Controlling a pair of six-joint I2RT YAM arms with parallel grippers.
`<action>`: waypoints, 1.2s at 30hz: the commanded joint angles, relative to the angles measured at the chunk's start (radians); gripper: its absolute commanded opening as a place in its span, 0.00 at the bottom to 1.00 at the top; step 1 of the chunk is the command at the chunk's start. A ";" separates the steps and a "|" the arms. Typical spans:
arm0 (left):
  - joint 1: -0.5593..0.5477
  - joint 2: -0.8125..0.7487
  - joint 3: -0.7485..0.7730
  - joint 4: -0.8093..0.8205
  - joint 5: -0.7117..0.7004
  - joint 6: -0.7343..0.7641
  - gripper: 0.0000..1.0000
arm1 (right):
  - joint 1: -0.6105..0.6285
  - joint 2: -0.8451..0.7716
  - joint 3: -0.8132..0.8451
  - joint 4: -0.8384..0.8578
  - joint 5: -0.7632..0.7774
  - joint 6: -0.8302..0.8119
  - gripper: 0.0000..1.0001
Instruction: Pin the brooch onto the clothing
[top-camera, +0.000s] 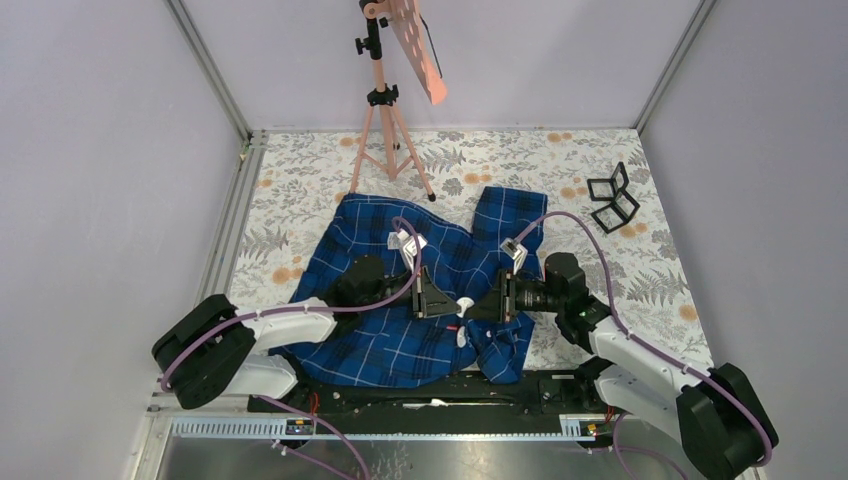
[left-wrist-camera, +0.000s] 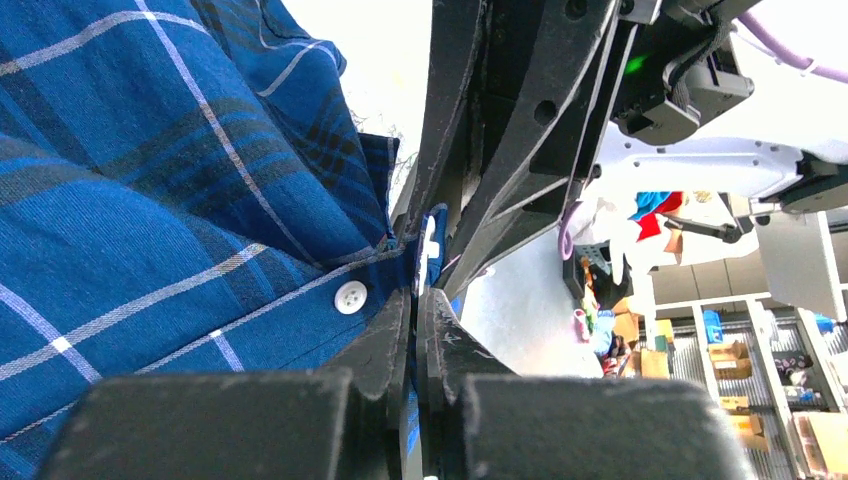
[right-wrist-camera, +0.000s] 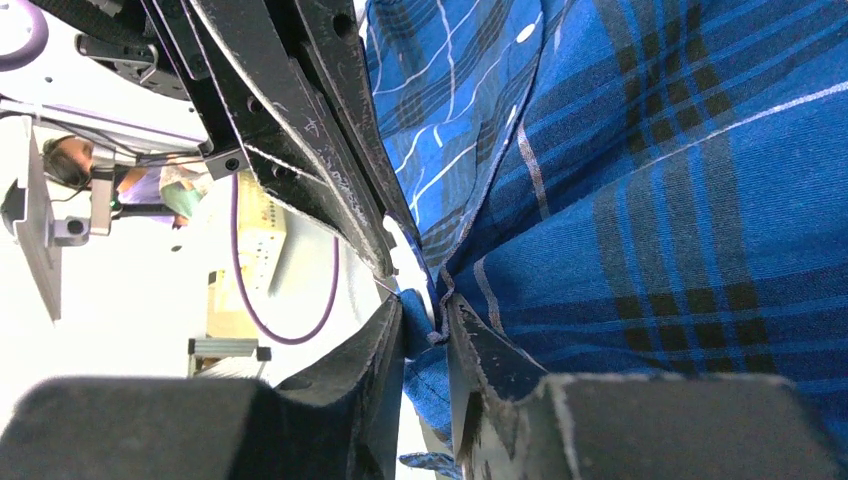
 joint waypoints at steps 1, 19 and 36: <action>-0.011 0.006 0.046 0.074 0.129 0.046 0.00 | -0.004 0.032 0.016 0.091 -0.037 0.016 0.20; -0.047 0.020 0.107 -0.014 0.189 0.135 0.00 | -0.004 0.257 0.059 0.140 -0.035 0.081 0.16; -0.053 0.003 0.101 -0.017 0.198 0.151 0.00 | -0.004 0.367 0.050 0.229 0.048 0.194 0.15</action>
